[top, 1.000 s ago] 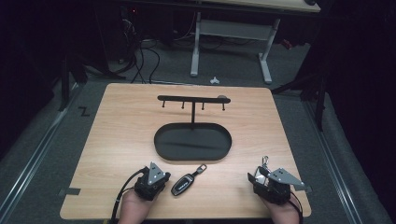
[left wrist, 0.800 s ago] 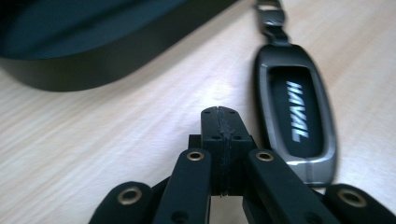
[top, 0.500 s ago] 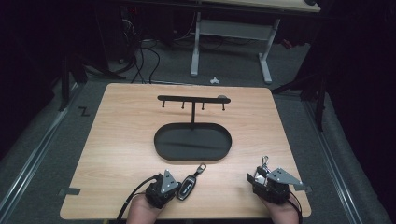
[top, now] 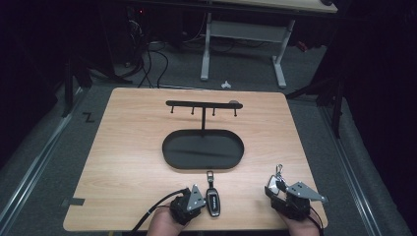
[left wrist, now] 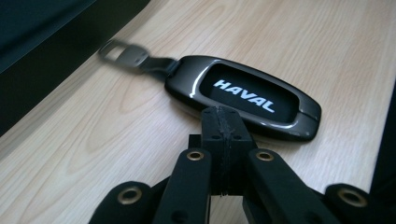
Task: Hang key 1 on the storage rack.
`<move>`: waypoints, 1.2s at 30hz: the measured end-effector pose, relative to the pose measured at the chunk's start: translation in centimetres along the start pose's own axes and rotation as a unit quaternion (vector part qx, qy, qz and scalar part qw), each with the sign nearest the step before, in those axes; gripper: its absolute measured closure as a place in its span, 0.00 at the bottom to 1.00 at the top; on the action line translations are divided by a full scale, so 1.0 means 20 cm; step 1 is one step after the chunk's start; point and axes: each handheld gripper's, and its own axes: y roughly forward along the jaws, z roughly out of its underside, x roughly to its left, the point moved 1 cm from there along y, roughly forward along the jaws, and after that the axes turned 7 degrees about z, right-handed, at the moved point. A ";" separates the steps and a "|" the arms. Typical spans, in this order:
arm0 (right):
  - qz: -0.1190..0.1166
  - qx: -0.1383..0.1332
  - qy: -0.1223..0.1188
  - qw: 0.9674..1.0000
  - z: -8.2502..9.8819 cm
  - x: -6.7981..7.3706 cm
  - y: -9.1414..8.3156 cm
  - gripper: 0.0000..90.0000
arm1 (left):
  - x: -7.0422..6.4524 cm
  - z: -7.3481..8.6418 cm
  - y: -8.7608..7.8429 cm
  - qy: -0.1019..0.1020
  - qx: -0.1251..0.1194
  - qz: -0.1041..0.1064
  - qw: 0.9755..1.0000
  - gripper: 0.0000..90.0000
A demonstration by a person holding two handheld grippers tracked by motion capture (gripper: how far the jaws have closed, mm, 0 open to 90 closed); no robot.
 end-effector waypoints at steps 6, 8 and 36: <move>0.004 0.005 0.008 1.000 0.03 -0.01 -0.03 0.55 | -0.01 -0.05 0.06 0.009 -0.004 0.009 1.000 0.97; 0.001 0.007 0.005 1.000 0.03 0.01 -0.03 0.56 | 0.00 -0.05 0.05 0.007 -0.006 0.004 1.000 0.95; -0.163 0.018 -0.098 0.982 -0.13 0.53 0.13 1.00 | 0.34 0.31 -0.44 -0.101 -0.078 -0.168 0.977 0.46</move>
